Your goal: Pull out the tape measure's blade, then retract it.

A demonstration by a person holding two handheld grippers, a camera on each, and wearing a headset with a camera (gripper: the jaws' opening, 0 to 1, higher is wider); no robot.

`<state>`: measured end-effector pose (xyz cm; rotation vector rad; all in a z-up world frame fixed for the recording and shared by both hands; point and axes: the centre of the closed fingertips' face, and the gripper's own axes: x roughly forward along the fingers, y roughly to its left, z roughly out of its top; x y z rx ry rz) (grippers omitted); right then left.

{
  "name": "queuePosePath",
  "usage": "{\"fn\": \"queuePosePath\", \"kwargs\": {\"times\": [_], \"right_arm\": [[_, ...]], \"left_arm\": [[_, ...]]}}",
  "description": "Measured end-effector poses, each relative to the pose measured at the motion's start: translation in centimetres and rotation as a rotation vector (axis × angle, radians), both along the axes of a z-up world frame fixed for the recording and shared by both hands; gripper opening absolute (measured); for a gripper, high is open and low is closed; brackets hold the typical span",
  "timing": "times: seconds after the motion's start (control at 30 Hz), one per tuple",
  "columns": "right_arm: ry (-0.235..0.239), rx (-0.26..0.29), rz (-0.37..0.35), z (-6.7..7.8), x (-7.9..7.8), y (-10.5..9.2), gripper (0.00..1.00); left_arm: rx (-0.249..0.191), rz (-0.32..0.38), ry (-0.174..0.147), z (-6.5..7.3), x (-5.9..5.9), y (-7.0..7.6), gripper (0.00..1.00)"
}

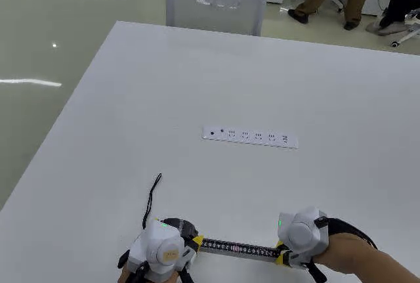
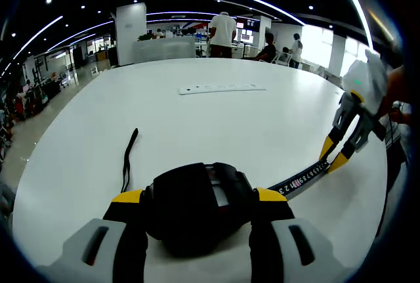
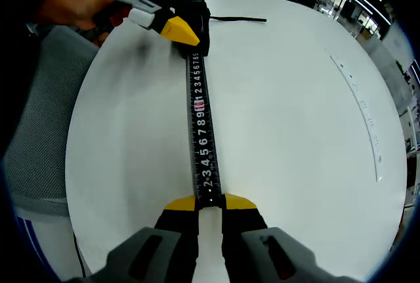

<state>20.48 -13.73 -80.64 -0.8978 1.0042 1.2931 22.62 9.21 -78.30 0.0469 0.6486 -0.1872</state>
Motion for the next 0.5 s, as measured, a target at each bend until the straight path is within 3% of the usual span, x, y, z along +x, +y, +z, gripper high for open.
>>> {"fn": "queuePosePath", "kwargs": {"times": [0.27,0.5], "right_arm": [[-0.003,0.019,-0.013,0.2,0.0,0.5,0.11],[-0.009,0.012,-0.011,0.3,-0.1,1.1,0.11]], "left_arm": [[0.002,-0.004,-0.013,0.1,-0.1,-0.1,0.58],[0.001,-0.008,-0.004,0.0,0.0,-0.1,0.58]]}}
